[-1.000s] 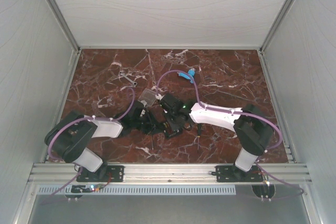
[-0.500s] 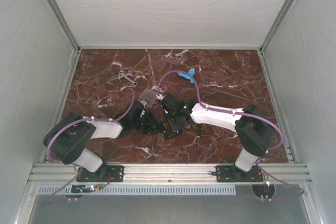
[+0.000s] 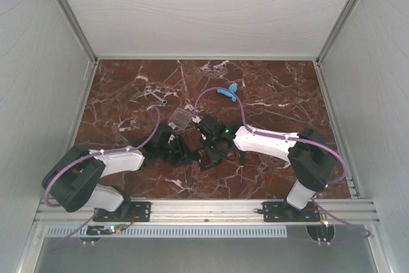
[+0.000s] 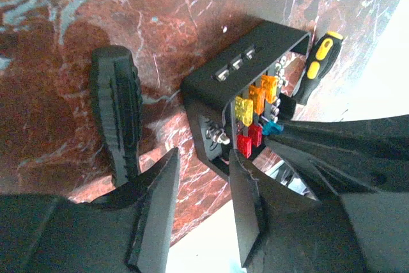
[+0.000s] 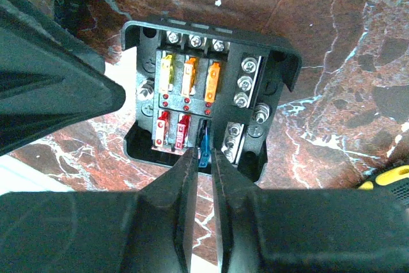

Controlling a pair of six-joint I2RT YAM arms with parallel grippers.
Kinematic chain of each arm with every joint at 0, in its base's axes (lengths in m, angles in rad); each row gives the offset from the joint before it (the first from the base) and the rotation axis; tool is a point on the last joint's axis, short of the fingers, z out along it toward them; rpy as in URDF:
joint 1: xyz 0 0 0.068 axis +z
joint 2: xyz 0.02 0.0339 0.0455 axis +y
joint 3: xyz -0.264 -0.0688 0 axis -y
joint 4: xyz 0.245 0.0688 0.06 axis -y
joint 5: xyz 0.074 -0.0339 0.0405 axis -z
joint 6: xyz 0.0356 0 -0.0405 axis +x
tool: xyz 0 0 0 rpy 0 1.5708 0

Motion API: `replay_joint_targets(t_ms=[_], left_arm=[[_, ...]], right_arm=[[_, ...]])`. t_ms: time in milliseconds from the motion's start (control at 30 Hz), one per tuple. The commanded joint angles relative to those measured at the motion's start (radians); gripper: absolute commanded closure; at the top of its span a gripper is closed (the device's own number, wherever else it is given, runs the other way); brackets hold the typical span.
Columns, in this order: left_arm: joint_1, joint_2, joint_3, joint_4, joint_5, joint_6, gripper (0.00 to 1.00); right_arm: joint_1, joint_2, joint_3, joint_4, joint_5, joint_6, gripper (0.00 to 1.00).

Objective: Snap on the fuse box
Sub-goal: Install the fuse at the fuse box base.

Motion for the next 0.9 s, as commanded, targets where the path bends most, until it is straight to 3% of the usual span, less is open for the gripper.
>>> replay_joint_targets(t_ms=[0, 200, 867], left_arm=[[-0.009, -0.055, 0.007, -0.068, 0.024, 0.069, 0.61], [-0.009, -0.062, 0.008, -0.061, 0.11, 0.103, 0.59], [-0.036, 0.029, 0.036, 0.025, 0.199, 0.11, 0.58]], right_arm=[[-0.007, -0.048, -0.015, 0.012, -0.042, 0.02, 0.88], [-0.019, -0.03, -0.012, 0.026, -0.032, 0.025, 0.88], [-0.048, -0.051, 0.002, 0.035, -0.068, 0.029, 0.87]])
